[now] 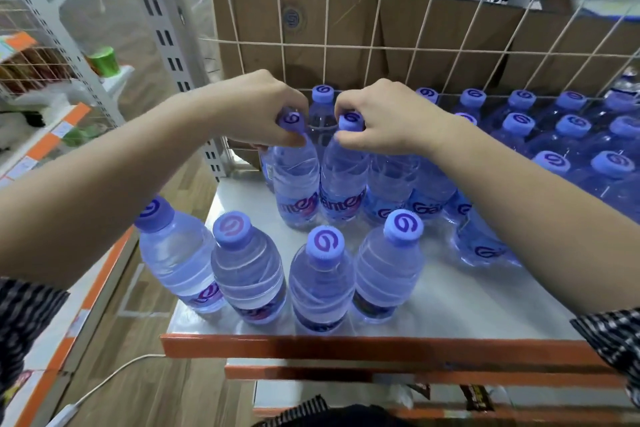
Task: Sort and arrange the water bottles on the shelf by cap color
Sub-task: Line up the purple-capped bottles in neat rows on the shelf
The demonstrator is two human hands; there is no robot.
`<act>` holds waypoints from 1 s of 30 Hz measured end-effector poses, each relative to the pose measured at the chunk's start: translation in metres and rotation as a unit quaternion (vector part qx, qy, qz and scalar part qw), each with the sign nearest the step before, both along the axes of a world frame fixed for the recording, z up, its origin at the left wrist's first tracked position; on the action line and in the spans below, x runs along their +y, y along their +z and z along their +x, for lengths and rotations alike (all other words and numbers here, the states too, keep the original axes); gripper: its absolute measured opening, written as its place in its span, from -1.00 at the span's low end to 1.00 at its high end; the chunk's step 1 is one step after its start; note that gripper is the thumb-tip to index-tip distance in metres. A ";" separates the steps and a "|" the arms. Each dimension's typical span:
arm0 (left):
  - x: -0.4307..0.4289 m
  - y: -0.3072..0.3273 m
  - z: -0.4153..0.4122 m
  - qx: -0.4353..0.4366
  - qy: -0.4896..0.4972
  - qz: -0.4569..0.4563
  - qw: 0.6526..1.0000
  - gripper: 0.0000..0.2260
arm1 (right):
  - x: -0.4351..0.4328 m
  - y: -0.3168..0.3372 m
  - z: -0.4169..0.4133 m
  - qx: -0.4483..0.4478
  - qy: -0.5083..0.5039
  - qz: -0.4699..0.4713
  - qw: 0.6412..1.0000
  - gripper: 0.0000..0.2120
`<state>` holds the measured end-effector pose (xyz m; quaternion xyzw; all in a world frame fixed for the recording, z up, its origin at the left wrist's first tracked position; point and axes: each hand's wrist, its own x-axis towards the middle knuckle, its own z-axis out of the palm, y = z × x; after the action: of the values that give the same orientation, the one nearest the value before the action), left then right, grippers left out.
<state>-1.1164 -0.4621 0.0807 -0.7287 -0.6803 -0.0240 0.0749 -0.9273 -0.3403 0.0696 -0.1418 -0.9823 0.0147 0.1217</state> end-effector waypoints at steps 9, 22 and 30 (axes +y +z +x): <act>0.003 0.006 -0.004 -0.022 0.038 -0.042 0.998 -0.67 | 0.000 0.000 -0.002 0.008 -0.023 -0.039 0.999 -0.70; 0.010 0.001 0.005 -0.167 0.106 -0.088 0.976 -0.61 | 0.005 -0.001 -0.002 -0.003 0.007 -0.039 0.999 -0.79; 0.006 0.009 0.010 -0.160 0.070 -0.086 0.981 -0.74 | 0.001 -0.001 0.001 0.009 0.002 -0.015 1.000 -0.73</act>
<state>-1.1062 -0.4559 0.0895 -0.6701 -0.7321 -0.0764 -0.0959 -0.9259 -0.3390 0.0681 -0.1412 -0.9812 0.0309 0.1281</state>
